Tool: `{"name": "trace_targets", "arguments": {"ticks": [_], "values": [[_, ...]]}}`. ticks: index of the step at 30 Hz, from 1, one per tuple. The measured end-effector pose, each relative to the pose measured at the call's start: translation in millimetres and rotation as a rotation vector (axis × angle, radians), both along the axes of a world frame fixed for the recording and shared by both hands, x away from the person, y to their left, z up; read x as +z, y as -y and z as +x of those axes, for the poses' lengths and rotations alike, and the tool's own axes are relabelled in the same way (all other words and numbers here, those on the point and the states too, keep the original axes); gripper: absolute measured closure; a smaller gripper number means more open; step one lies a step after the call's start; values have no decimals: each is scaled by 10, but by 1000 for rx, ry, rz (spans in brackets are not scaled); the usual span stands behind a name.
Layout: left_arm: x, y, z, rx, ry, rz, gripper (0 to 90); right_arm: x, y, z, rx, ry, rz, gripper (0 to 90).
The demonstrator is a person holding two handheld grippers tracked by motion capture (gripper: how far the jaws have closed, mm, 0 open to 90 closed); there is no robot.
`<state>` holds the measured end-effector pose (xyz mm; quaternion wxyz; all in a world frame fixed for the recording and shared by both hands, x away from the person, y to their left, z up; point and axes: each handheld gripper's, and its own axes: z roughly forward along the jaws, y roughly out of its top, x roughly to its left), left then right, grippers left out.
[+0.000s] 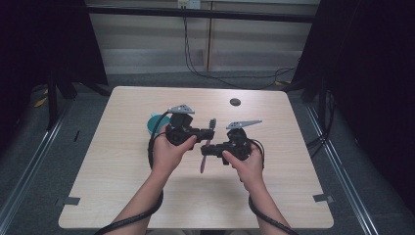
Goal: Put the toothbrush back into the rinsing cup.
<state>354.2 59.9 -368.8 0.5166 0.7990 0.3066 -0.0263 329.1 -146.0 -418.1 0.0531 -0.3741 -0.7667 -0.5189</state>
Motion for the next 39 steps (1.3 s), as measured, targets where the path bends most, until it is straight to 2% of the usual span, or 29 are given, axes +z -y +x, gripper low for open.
{"name": "trace_targets", "arguments": {"ticks": [8,17,20,27,32,34,36,37,39], "values": [[-8,9,2,-7,22,-1,799,16,17,15,-6,-3,-2,832],[-46,23,8,-13,6,-31,782,16,21,14,-5,-3,6,832],[-43,15,14,-8,3,-30,828,17,23,16,-7,-3,9,832],[-23,12,-1,-9,20,-20,839,17,15,9,-7,-4,31,831],[-6,-9,-1,-3,4,-15,842,-6,6,0,-4,4,42,822],[8,-21,-2,-6,4,-10,842,-18,9,-2,-5,-2,47,761],[20,-41,0,1,3,-12,843,-36,17,-3,-22,0,32,637],[26,-57,4,3,4,-11,843,-39,23,-7,-24,1,27,602],[34,-76,8,8,7,-11,843,-48,47,-18,-32,19,15,494]]}}
